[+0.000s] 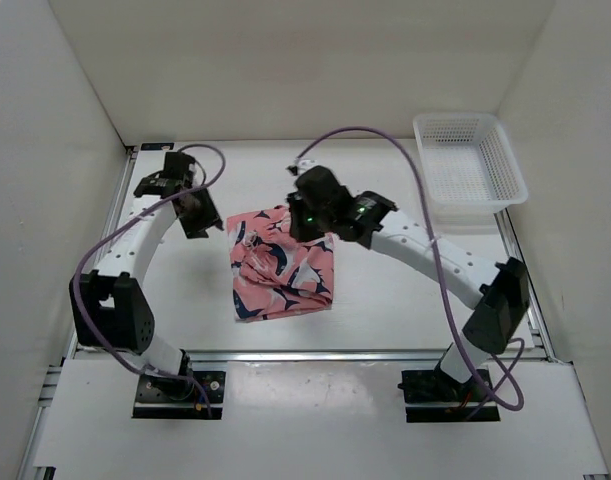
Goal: Fold and stack the shorts
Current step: Fold the shorts
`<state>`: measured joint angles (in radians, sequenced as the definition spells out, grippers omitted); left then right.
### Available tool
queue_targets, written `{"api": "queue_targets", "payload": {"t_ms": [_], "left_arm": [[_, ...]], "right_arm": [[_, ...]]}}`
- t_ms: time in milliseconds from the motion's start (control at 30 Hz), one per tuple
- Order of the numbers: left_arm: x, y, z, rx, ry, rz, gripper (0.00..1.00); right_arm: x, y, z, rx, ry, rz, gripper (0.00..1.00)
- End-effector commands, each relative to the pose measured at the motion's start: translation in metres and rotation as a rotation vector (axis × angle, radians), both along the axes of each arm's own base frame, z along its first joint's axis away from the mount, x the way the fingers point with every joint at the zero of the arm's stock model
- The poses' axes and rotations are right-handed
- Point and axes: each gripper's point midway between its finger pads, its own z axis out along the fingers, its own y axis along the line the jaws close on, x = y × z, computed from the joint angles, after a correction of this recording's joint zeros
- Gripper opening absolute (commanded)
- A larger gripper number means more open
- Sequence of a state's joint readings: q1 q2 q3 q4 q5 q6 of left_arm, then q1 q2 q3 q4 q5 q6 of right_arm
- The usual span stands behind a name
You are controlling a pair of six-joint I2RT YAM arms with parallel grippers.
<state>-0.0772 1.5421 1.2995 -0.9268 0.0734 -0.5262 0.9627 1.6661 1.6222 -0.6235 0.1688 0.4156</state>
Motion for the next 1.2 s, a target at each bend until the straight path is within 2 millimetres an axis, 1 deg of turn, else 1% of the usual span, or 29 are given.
{"api": "queue_targets", "payload": {"t_ms": [0, 33, 67, 100, 133, 167, 200, 233, 267, 300, 333, 367, 433, 467, 500, 567, 600, 633, 667, 700, 733, 767, 800, 833, 867, 933, 967, 1100, 1167], "left_arm": [[0.002, -0.037, 0.039, 0.080, -0.112, -0.192, 0.58], [0.006, -0.046, 0.034, 0.101, -0.101, -0.214, 0.64], [0.008, -0.067, 0.039, 0.100, -0.120, -0.276, 0.93], [0.011, -0.074, 0.036, 0.116, -0.116, -0.307, 1.00], [0.016, -0.080, 0.021, 0.143, -0.080, -0.319, 1.00], [0.017, -0.092, 0.016, 0.149, -0.070, -0.357, 1.00], [0.026, -0.100, 0.018, 0.149, -0.087, -0.375, 1.00], [0.028, -0.104, 0.012, 0.158, -0.076, -0.398, 1.00], [0.035, -0.107, -0.003, 0.164, -0.049, -0.400, 1.00], [0.042, -0.109, -0.004, 0.167, -0.053, -0.408, 1.00], [0.044, -0.112, -0.008, 0.161, -0.041, -0.413, 1.00], [0.045, -0.115, -0.020, 0.156, -0.011, -0.421, 1.00], [0.048, -0.121, -0.025, 0.138, -0.001, -0.442, 1.00], [0.046, -0.125, -0.029, 0.117, 0.012, -0.464, 0.97], [0.045, -0.128, -0.034, 0.103, 0.028, -0.473, 0.89], [0.043, -0.132, -0.034, 0.083, 0.031, -0.491, 0.74], [0.043, -0.132, -0.034, 0.082, 0.031, -0.491, 0.64], [0.045, -0.127, -0.034, 0.082, 0.031, -0.479, 0.43], [0.044, -0.129, -0.029, 0.069, 0.022, -0.484, 0.30], [0.046, -0.126, -0.022, 0.054, 0.009, -0.465, 0.20], [0.047, -0.118, -0.021, 0.054, 0.008, -0.447, 0.13], [0.045, -0.116, -0.019, 0.038, 0.010, -0.443, 0.10], [0.046, -0.115, -0.015, 0.022, 0.002, -0.430, 0.10], [0.044, -0.107, -0.008, 0.021, -0.005, -0.415, 0.10], [0.042, -0.109, -0.002, 0.007, -0.018, -0.420, 0.10], [0.038, -0.107, 0.008, -0.008, -0.030, -0.418, 0.10], [0.036, -0.103, 0.007, -0.016, -0.015, -0.412, 0.10], [0.033, -0.100, 0.017, -0.026, -0.030, -0.406, 0.10], [0.031, -0.100, 0.015, -0.025, -0.021, -0.406, 0.10]], "right_arm": [[0.014, -0.043, -0.051, 0.007, 0.204, -0.159, 0.25], [0.024, -0.057, -0.052, 0.027, 0.222, -0.201, 0.28], [0.024, -0.064, -0.055, 0.029, 0.239, -0.210, 0.31], [0.025, -0.072, -0.058, 0.031, 0.250, -0.236, 0.36], [0.027, -0.086, -0.062, 0.027, 0.257, -0.265, 0.47], [0.027, -0.091, -0.063, 0.027, 0.258, -0.276, 0.48], [0.027, -0.102, -0.060, 0.029, 0.258, -0.296, 0.52], [0.022, -0.106, -0.065, 0.020, 0.266, -0.297, 0.56], [0.021, -0.113, -0.067, 0.014, 0.273, -0.312, 0.56], [0.019, -0.121, -0.064, 0.015, 0.265, -0.327, 0.56], [0.014, -0.125, -0.070, 0.004, 0.275, -0.328, 0.57], [0.011, -0.127, -0.070, 0.009, 0.280, -0.336, 0.57], [0.010, -0.139, -0.069, 0.012, 0.281, -0.371, 0.57], [0.005, -0.143, -0.075, 0.002, 0.291, -0.373, 0.57], [0.005, -0.147, -0.076, 0.002, 0.292, -0.384, 0.57], [0.006, -0.152, -0.075, 0.010, 0.295, -0.403, 0.57], [0.007, -0.155, -0.083, -0.005, 0.311, -0.414, 0.61], [0.010, -0.149, -0.084, 0.010, 0.305, -0.392, 0.66], [0.012, -0.143, -0.086, 0.019, 0.311, -0.369, 0.76], [0.013, -0.137, -0.098, 0.010, 0.339, -0.343, 0.80], [0.010, -0.128, -0.104, 0.028, 0.379, -0.309, 0.82], [0.013, -0.120, -0.109, 0.043, 0.393, -0.289, 0.83], [0.016, -0.113, -0.121, 0.040, 0.426, -0.275, 0.83], [0.017, -0.107, -0.125, 0.054, 0.440, -0.258, 0.83], [0.023, -0.097, -0.134, 0.073, 0.447, -0.238, 0.83], [0.026, -0.082, -0.136, 0.121, 0.477, -0.199, 0.83], [0.029, -0.078, -0.150, 0.107, 0.504, -0.198, 0.83], [0.029, -0.057, -0.168, 0.156, 0.548, -0.141, 0.82], [0.027, -0.040, -0.172, 0.206, 0.552, -0.105, 0.80]]}}
